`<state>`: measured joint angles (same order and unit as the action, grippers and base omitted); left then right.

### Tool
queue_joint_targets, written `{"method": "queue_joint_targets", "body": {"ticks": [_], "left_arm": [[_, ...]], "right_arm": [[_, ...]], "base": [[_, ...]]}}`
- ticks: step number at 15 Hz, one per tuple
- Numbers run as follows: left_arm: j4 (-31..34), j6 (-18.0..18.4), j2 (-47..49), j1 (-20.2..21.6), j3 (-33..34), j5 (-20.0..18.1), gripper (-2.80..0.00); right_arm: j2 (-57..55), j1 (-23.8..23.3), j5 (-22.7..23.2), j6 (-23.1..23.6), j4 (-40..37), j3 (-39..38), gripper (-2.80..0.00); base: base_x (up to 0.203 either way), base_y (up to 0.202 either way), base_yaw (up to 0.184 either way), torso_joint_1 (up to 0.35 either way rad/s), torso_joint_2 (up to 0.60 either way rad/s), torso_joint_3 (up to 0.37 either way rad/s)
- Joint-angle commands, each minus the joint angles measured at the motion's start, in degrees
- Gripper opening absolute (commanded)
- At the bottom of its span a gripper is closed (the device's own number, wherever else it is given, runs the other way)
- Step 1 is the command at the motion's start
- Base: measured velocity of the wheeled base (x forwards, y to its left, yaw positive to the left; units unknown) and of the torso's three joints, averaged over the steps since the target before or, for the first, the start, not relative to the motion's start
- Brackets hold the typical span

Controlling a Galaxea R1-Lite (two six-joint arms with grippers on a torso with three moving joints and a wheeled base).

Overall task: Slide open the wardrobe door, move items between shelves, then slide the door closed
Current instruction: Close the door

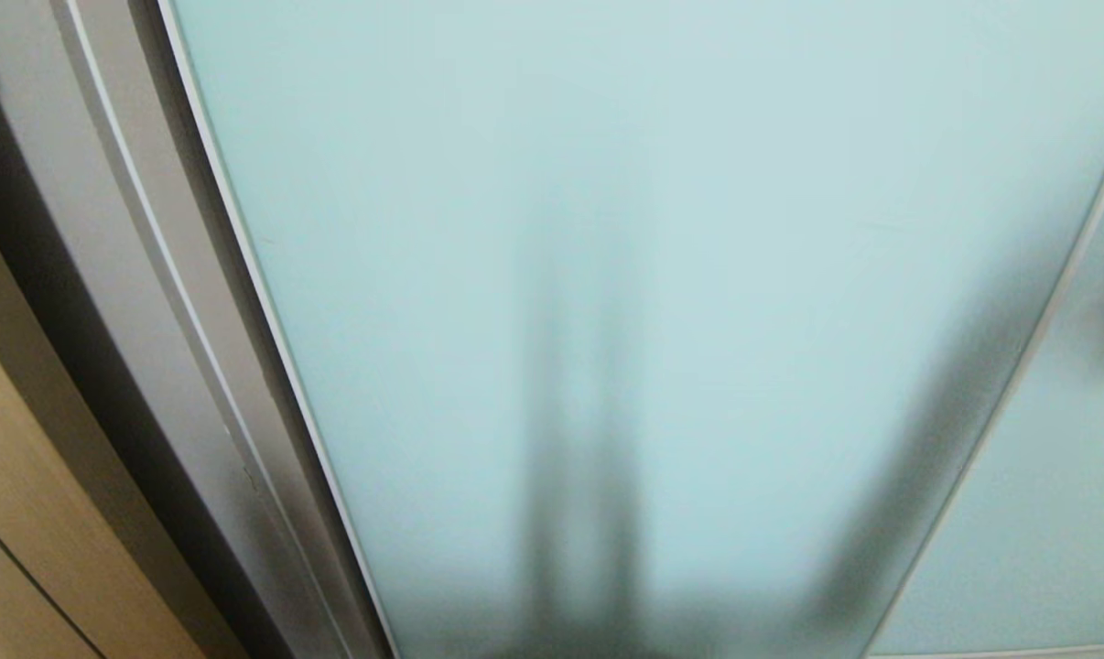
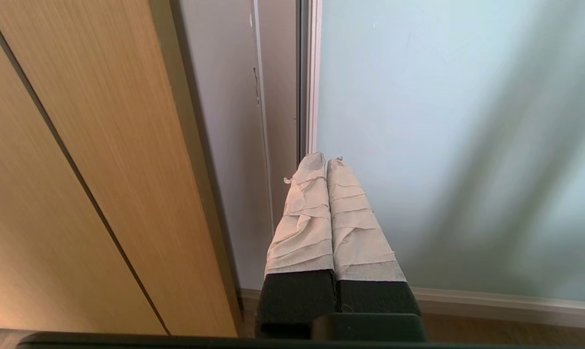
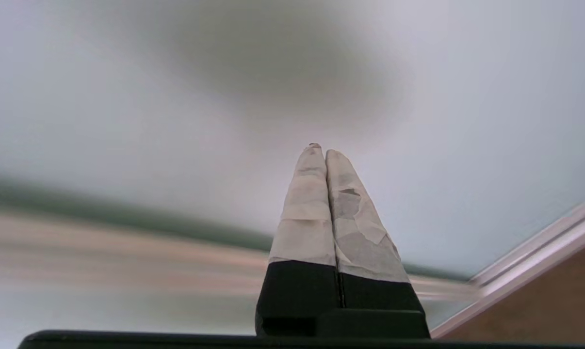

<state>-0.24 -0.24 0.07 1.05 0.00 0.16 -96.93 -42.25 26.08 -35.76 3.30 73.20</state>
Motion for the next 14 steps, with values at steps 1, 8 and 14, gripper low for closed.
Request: {"method": "queue_joint_targets", "body": {"ticks": [1, 8, 14], "left_arm": [[-0.02, -0.02, 0.07, 0.01, 0.00, 0.02, -2.80], [-0.02, -0.02, 0.01, 0.01, 0.00, 0.02, -2.80], [-0.02, -0.02, 0.01, 0.01, 0.00, 0.02, -2.80]], "right_arm": [[11.26, -0.58, -2.59, 4.27, -0.19, -4.33, -2.80], [43.14, 19.09, -12.47, 28.03, 3.70, -29.22, -2.80], [75.22, 35.66, -13.47, 33.80, -2.32, -54.58, -2.80]], "base": [[0.000, 0.000, 0.000, 0.000, 0.00, 0.000], [0.000, 0.000, 0.000, 0.000, 0.00, 0.000], [0.000, 0.000, 0.000, 0.000, 0.00, 0.000]]}}
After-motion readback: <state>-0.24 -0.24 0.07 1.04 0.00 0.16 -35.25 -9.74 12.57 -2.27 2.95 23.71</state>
